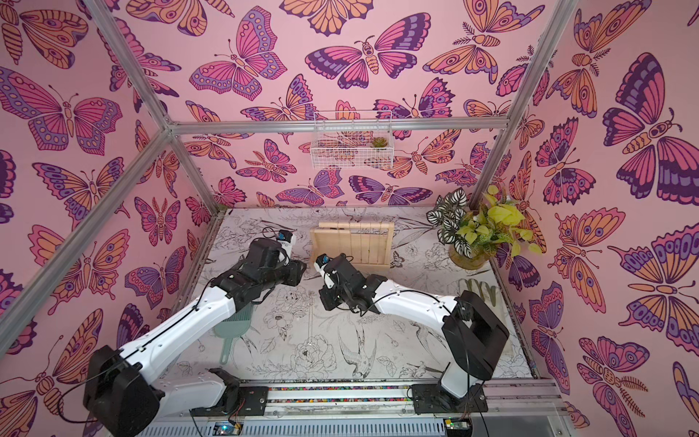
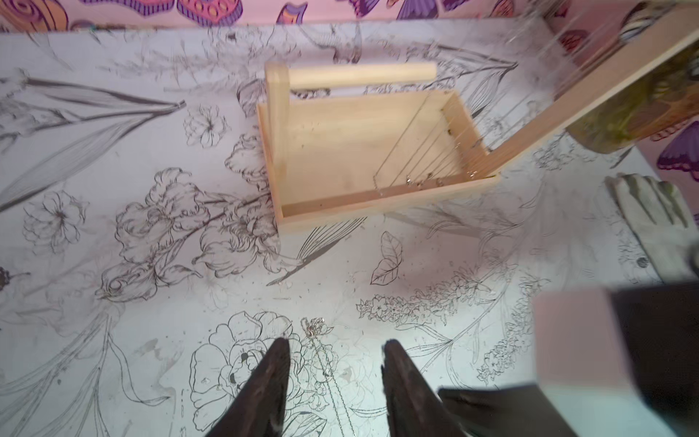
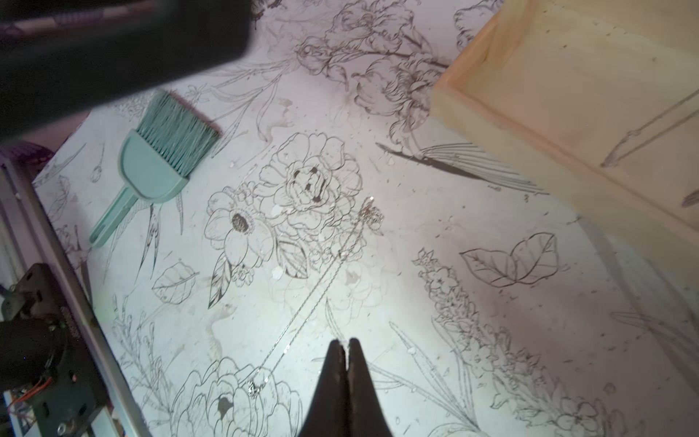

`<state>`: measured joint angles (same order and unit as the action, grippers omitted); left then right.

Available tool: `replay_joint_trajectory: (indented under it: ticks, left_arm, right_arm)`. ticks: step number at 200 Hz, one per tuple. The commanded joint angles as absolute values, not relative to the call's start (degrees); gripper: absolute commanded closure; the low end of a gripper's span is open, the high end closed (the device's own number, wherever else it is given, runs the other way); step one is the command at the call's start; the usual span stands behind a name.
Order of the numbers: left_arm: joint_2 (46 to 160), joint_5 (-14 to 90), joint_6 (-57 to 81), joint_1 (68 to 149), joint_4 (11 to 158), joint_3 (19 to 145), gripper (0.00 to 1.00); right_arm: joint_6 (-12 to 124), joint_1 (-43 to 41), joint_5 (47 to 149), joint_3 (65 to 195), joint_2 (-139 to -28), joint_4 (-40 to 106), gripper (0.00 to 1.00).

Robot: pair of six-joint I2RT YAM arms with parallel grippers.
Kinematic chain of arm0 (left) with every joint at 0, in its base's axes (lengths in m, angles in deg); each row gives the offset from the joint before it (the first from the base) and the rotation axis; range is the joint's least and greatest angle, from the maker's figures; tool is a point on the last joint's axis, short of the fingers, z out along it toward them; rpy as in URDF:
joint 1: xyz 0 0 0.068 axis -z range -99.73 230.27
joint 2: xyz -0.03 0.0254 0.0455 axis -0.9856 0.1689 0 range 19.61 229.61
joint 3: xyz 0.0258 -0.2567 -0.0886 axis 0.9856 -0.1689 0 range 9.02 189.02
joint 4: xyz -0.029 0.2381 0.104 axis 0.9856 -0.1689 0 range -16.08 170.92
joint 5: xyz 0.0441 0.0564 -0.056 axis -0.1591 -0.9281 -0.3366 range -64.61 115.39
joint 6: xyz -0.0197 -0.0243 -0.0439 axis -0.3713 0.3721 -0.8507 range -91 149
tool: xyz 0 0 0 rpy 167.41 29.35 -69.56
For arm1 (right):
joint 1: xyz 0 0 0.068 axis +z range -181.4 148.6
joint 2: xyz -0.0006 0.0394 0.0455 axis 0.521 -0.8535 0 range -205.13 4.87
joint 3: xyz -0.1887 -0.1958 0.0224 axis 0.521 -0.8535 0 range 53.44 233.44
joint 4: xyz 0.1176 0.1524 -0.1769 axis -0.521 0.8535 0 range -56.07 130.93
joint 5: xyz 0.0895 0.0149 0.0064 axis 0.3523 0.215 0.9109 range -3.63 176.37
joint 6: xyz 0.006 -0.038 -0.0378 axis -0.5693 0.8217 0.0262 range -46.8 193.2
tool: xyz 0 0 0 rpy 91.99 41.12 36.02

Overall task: Take the necklace off the jewelry display stand
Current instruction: Place the necklace at the center of the board, then adjust the necklace at the center of the board.

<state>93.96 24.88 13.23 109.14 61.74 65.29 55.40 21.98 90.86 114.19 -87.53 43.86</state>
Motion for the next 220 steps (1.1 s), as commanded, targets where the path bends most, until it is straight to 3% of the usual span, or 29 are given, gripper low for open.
replay_joint_trajectory:
  ticks: [1,53,101,111,127,147,220]
  left_arm:
    - [98.81,24.43,10.50,107.60,60.17,67.54,0.55]
    - [109.35,29.67,4.60,105.54,61.76,68.88,0.51]
    - [114.02,31.99,4.21,105.49,62.98,69.65,0.50]
    - [115.03,32.03,4.22,105.33,63.12,69.76,0.55]
    - [116.15,32.59,4.15,105.19,63.16,69.98,0.80]
    - [116.38,33.70,4.26,105.07,64.01,69.58,1.00]
    - [114.46,36.54,4.22,105.06,64.04,65.54,1.00]
  right_arm:
    - [53.91,24.51,93.43,109.17,-84.14,43.18,1.00]
    - [52.30,31.75,92.34,103.44,-83.89,36.43,1.00]
    - [46.32,32.21,91.34,102.30,-88.10,29.36,1.00]
    - [44.97,32.23,91.80,102.30,-89.16,28.04,1.00]
    - [43.04,32.22,92.25,102.09,-90.29,25.88,1.00]
    - [42.30,32.16,91.02,101.44,-89.62,25.23,1.00]
    - [43.43,29.04,81.50,96.50,-77.85,34.05,1.00]
